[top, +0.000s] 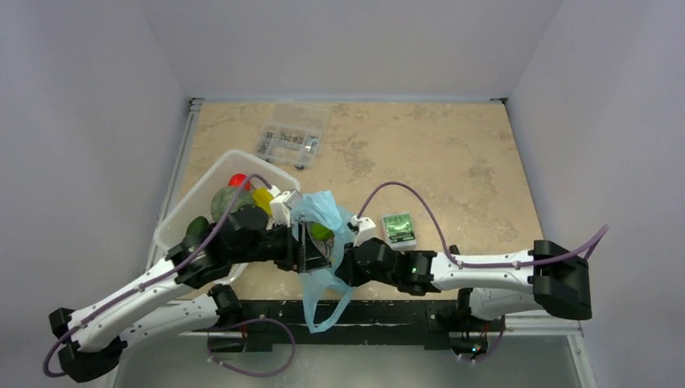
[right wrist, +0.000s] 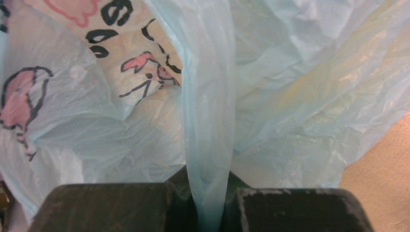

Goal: Take the fake fruits out of the plastic bag
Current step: Adjust the plastic bag at the center of the board.

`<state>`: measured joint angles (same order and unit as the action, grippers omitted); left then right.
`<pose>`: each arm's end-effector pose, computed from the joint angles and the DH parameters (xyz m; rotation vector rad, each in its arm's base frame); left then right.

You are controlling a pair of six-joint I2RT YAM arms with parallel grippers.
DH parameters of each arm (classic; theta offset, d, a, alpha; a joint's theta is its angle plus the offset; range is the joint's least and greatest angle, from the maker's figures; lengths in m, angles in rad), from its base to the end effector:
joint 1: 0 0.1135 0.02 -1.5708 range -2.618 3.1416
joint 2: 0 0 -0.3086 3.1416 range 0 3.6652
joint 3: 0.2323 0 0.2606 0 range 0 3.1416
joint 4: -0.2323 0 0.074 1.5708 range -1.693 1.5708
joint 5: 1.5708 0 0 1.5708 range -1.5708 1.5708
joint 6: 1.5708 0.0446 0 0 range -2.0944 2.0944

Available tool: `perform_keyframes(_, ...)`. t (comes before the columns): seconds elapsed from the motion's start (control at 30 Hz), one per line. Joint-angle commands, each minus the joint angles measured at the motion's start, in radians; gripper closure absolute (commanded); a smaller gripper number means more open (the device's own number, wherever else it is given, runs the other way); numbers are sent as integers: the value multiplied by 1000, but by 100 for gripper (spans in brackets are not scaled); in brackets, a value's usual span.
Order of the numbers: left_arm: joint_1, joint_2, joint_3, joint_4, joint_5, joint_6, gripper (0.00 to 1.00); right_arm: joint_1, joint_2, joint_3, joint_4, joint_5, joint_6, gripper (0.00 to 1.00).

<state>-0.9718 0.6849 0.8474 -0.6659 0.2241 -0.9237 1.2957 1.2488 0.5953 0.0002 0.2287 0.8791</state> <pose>0.0620 -0.1084 0.3523 0.2146 2.3657 -1.2930 0.0786 0.2411 0.2283 -0.3586 2.3469 0.9100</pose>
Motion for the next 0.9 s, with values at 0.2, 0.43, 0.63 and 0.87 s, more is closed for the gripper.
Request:
perform_keyframes(0.2, -12, 252, -266, 234, -221, -13, 55, 6, -156, 16, -69, 137, 40, 100)
perform_keyframes(0.43, -98, 355, -429, 352, -270, -77, 63, 5, -169, -85, -138, 170, 37, 100)
perform_keyframes(0.63, -122, 299, -425, 347, -295, -70, 54, 8, -119, -158, -50, 102, 17, 100)
perform_keyframes(0.87, -122, 307, -282, 330, -344, 34, 35, 8, -112, -139, -32, 119, 20, 100)
